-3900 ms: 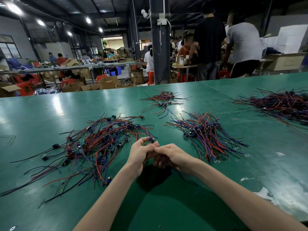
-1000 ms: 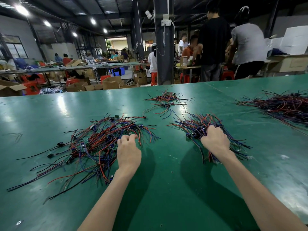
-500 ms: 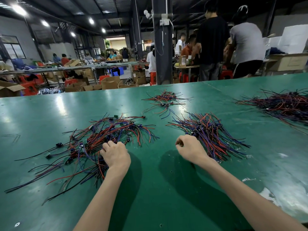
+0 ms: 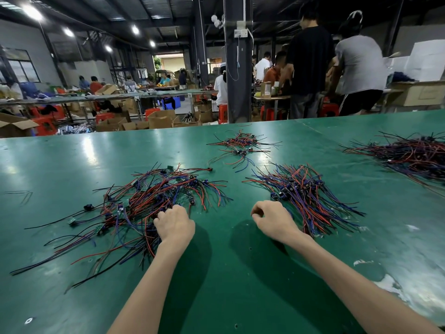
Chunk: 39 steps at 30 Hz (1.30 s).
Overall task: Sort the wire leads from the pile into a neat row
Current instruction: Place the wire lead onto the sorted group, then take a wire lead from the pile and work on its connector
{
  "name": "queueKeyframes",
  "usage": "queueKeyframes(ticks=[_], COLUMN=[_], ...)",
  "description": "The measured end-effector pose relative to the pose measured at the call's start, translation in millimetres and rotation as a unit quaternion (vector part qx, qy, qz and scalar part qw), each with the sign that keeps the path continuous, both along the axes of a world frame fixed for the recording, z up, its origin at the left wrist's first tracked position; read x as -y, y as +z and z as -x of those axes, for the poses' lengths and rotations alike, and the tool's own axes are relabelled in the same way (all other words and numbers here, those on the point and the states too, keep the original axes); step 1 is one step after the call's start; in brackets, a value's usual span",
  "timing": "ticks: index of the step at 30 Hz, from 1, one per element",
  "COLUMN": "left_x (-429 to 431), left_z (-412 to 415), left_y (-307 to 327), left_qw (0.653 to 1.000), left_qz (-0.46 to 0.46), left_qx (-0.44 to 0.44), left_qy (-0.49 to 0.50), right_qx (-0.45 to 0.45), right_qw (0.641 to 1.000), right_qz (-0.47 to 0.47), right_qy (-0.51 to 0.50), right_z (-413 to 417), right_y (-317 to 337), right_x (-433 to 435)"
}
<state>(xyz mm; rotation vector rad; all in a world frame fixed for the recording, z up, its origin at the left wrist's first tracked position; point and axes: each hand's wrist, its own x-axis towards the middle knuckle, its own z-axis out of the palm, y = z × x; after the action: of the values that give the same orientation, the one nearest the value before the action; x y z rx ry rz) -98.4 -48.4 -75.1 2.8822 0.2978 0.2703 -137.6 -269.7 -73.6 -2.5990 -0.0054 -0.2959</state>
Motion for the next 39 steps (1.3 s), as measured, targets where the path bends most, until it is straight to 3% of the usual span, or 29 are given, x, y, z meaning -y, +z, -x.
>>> queueKeyframes(ticks=[7,12,14,16,19,22,26,29,39], left_x=[16,29,33,36,40,42,43,40,39], left_z=[9,22,29,34,40,40,34,26,26], left_y=[14,26,30,31,26,23,20,18,15], left_qw=[0.950,0.812,0.780,0.770,0.755,0.751,0.768,0.762,0.721], left_qz=[0.302,0.554,0.569,0.543,0.500,0.482,0.546,0.601,0.658], left_qx=[0.018,-0.121,-0.196,-0.248,-0.295,-0.319,-0.257,-0.178,-0.139], left_qy=[-0.075,-0.137,-0.171,-0.225,-0.303,-0.319,-0.215,-0.165,-0.167], right_qx=[-0.007,-0.086,-0.121,-0.148,-0.163,-0.179,-0.190,-0.212,-0.272], right_qw=[0.997,0.943,0.898,0.866,0.843,0.827,0.807,0.796,0.791], right_qz=[-0.078,-0.319,-0.421,-0.476,-0.511,-0.532,-0.557,-0.563,-0.532], right_qy=[0.013,0.035,0.041,0.046,0.050,0.042,0.047,0.066,0.130], right_z=[-1,-1,1,2,4,4,5,6,11], right_y=[-1,7,9,10,10,11,12,13,14], right_x=[-6,-13,-14,-15,-15,-14,-13,-14,-18])
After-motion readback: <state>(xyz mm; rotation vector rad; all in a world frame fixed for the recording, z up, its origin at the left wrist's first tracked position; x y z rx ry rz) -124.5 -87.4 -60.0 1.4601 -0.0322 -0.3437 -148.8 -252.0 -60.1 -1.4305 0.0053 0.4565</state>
